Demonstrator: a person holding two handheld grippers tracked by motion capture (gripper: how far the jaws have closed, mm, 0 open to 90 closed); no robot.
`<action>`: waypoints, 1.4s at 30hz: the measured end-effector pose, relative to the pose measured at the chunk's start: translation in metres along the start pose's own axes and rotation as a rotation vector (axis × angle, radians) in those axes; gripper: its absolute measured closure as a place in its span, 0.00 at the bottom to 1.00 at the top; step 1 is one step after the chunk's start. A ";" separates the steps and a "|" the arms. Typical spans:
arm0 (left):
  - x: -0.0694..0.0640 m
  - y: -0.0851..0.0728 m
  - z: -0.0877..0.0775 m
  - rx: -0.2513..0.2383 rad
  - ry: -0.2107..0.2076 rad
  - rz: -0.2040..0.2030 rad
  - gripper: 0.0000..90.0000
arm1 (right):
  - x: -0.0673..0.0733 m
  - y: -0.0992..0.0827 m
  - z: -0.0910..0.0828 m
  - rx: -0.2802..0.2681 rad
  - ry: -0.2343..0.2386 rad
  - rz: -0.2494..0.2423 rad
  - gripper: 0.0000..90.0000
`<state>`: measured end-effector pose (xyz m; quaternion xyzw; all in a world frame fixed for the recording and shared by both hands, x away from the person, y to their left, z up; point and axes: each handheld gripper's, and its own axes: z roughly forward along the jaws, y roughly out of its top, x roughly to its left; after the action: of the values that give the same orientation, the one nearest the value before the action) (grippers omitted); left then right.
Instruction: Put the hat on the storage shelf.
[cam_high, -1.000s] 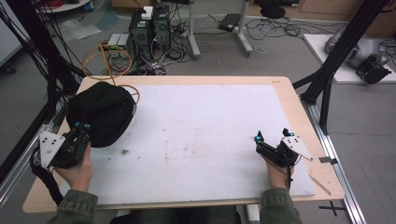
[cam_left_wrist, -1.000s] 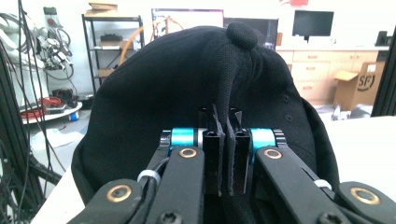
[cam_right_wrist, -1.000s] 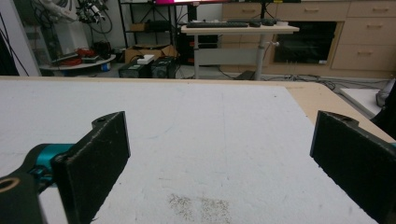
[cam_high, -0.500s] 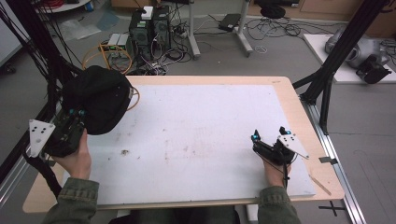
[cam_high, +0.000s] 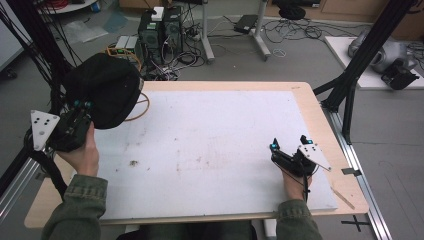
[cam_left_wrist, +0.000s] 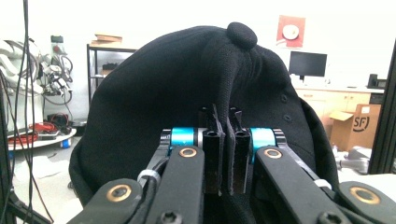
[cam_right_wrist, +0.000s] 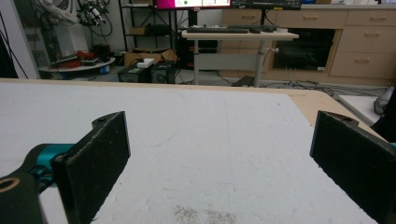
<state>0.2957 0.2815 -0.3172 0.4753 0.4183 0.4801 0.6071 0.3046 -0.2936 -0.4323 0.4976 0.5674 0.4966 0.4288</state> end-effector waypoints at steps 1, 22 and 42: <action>0.000 0.001 0.002 -0.005 -0.005 -0.016 0.97 | 0.000 0.000 0.000 0.000 -0.001 0.001 0.04; 0.003 0.020 0.044 -0.006 0.020 0.005 0.97 | -0.001 0.001 0.000 -0.020 -0.010 0.002 0.05; 0.012 0.030 0.105 0.031 0.083 0.033 0.97 | -0.002 0.002 -0.003 -0.032 0.004 0.020 0.05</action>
<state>0.3937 0.2776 -0.2679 0.4713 0.4427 0.5027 0.5737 0.3019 -0.2962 -0.4299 0.4952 0.5554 0.5108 0.4306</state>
